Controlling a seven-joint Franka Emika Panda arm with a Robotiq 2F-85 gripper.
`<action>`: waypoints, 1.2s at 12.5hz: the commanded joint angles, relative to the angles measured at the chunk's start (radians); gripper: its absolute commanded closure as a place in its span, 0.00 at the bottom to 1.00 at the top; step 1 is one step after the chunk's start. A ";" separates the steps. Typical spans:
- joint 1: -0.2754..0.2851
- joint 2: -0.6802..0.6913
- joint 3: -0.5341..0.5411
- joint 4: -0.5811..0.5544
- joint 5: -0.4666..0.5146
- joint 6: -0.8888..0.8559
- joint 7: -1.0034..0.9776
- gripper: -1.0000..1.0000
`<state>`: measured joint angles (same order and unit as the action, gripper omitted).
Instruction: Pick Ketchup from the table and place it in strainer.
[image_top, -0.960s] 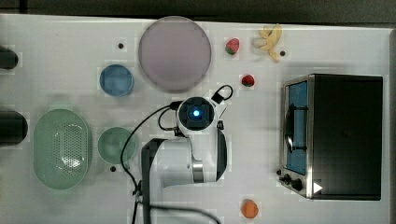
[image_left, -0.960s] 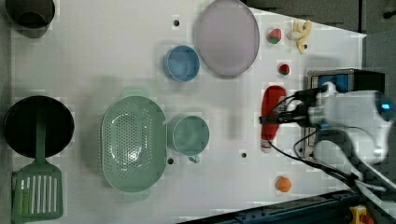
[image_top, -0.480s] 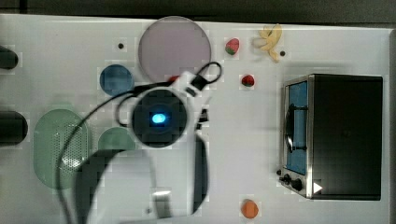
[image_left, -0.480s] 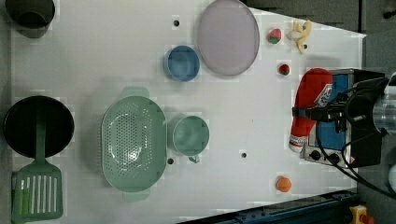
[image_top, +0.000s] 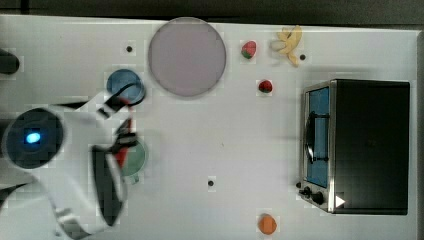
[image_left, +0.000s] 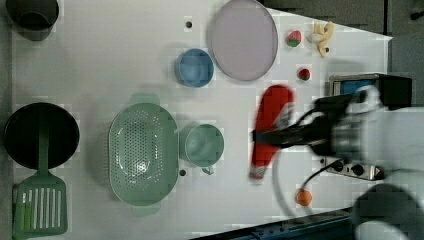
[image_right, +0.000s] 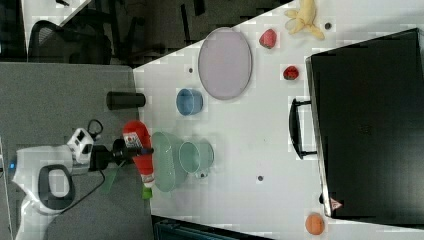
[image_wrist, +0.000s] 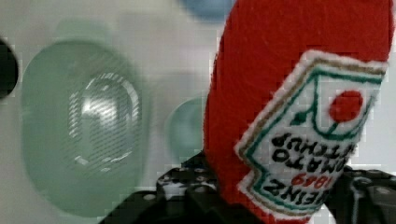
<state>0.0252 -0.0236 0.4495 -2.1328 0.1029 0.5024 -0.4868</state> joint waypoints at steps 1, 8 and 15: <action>0.047 0.088 0.088 -0.004 -0.004 0.123 0.292 0.37; 0.097 0.445 0.151 0.002 -0.007 0.566 0.423 0.23; 0.104 0.354 0.164 0.074 -0.010 0.492 0.596 0.00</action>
<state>0.1245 0.4402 0.5796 -2.1367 0.0948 1.0039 0.0039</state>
